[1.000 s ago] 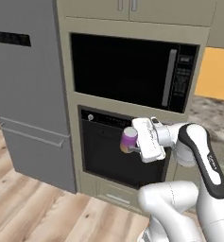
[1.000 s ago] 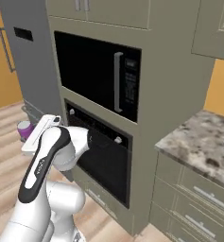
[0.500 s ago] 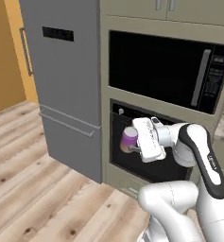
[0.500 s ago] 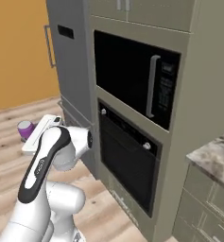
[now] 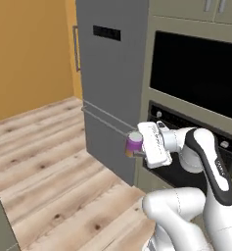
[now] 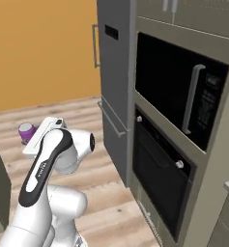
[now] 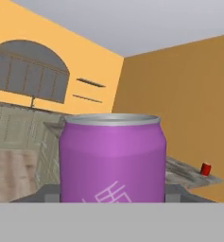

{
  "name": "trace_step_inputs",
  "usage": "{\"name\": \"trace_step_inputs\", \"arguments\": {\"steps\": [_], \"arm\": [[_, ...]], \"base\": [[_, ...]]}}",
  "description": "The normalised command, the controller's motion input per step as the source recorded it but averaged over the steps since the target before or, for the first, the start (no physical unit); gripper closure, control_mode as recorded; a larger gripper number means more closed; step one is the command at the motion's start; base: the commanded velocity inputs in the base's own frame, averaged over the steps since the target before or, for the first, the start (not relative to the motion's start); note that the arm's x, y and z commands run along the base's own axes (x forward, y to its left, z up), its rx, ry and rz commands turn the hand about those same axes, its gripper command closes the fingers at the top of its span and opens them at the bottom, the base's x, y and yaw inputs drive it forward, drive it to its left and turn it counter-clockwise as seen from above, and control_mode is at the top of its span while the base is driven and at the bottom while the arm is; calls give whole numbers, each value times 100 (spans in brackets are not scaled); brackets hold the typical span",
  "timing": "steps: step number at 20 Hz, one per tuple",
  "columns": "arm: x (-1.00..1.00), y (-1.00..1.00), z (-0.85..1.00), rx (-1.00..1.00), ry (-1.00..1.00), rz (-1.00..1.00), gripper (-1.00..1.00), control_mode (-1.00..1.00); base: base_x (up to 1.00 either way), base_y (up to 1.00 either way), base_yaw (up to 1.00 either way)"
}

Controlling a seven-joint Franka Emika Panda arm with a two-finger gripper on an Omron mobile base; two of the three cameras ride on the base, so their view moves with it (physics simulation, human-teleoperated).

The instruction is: Four empty soda cans are scattered around the kitchen. Gather all the cans and cluster them next to the stove for recycling.

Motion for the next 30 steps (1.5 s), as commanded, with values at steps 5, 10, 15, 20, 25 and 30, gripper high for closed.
{"name": "trace_step_inputs", "arguments": {"steps": [5, 10, 15, 20, 25, 30], "arm": [[0, 0, 0, 0, 0, 0, 100, 100], [0, 0, 0, 0, 0, 0, 100, 100], [0, 0, 0, 0, 0, 0, 100, 100], [0, 0, 0, 0, 0, 0, 100, 100], [0, 0, 0, 0, 0, 0, 100, 100], [0, 0, 0, 0, 0, 0, 100, 100]], "base": [[-4, 35, 40], [-4, 38, 39], [-5, 41, 38], [-5, 43, 38], [-4, 46, 36], [-4, 49, 35]]}}
